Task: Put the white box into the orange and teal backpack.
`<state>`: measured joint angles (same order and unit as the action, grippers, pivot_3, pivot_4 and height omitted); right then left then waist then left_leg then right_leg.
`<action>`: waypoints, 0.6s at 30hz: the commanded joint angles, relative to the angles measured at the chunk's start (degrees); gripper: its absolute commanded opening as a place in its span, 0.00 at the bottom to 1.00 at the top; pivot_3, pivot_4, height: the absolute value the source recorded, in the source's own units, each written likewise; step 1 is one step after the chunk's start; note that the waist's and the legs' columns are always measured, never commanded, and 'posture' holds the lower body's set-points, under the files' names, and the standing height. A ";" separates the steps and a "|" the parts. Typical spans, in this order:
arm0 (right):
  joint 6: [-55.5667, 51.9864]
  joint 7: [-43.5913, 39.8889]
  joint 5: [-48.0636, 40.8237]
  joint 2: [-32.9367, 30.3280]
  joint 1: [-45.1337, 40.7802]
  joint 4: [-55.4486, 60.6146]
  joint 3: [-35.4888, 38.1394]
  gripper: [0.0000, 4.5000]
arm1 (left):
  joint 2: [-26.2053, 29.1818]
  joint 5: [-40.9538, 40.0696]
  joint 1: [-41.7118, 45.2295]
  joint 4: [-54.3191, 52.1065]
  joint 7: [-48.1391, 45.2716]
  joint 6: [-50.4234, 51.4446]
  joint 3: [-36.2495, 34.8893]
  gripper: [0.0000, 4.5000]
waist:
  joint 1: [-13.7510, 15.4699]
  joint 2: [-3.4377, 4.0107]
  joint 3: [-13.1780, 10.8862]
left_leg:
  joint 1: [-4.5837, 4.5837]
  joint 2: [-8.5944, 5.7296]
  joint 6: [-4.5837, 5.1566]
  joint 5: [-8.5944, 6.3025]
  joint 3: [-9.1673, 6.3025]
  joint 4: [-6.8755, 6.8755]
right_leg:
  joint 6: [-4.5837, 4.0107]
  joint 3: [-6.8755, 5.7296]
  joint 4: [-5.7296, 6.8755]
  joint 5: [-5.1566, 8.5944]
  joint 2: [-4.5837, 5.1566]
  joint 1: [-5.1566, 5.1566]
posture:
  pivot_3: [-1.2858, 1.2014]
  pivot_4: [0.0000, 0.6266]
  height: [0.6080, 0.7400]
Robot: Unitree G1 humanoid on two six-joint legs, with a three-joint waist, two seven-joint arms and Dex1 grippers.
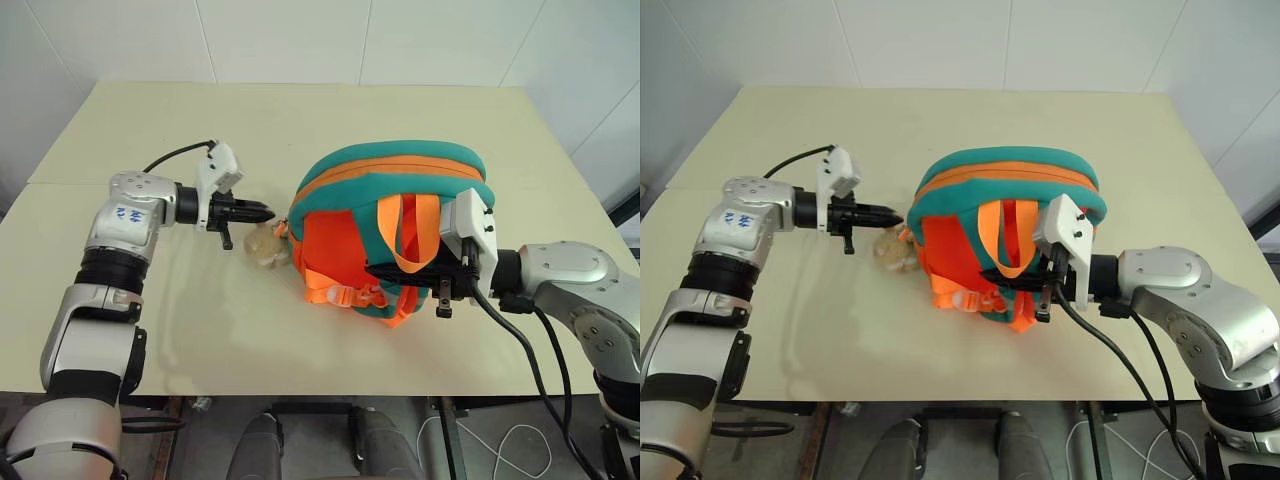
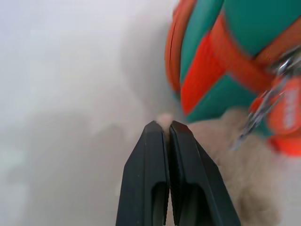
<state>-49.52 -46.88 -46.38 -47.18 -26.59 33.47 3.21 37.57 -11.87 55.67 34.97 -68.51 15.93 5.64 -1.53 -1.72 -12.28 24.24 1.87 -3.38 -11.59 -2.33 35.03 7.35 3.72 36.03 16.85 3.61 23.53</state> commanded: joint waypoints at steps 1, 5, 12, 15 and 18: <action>-3.34 1.07 -4.11 -3.37 2.07 3.91 5.60 0.07 | 2.55 -1.65 -3.39 -5.40 -0.78 1.50 -2.94 0.06 | 0.03 0.00 0.00 | 0.00 0.00 0.00 0.00 0.00 0.00 | 0.00 0.00 0.00 0.00 0.00 0.00 | 0.52 0.24 1.00; -7.04 1.61 -8.82 -7.86 5.32 6.07 11.38 0.36 | 4.78 -2.65 -6.94 -9.77 0.29 6.01 -5.00 0.30 | 0.17 -0.01 0.00 | 0.00 0.00 0.00 0.00 -0.01 0.03 | 0.01 0.00 0.00 -0.01 0.00 -0.03 | 0.52 0.24 1.00; -9.70 -0.51 -8.48 -17.25 12.80 4.22 22.92 0.88 | 6.14 -3.42 -11.66 -11.02 2.36 0.63 -10.43 0.78 | 0.25 -0.01 0.00 | -0.06 -0.01 0.01 0.00 0.00 0.07 | -0.01 -0.01 -0.03 -0.02 0.03 -0.09 | 0.52 0.24 1.00; -8.73 -3.20 -4.57 -20.61 18.15 1.66 28.23 1.00 | 5.91 -5.38 -13.00 -10.41 1.94 -4.45 -13.91 0.99 | 0.19 -0.01 0.01 | -0.06 0.00 0.01 0.00 0.01 0.07 | -0.04 -0.02 -0.05 -0.01 0.03 -0.08 | 0.52 0.24 1.00; -5.08 -7.37 1.97 -22.61 24.36 -4.06 33.64 1.00 | 4.31 -9.76 -13.87 -9.48 0.02 -9.33 -18.43 1.00 | 0.22 -0.02 0.01 | -0.05 0.00 0.01 0.00 0.04 0.06 | -0.03 -0.01 -0.07 -0.01 0.04 -0.09 | 0.52 0.24 1.00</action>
<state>-56.98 -52.19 -47.19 -68.97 -2.77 31.20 32.79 42.16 -18.37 41.77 25.80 -67.29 9.76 -9.67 -1.30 -1.74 -12.27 24.19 1.87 -3.37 -11.59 -2.26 35.11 7.33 3.71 35.94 16.83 3.66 23.44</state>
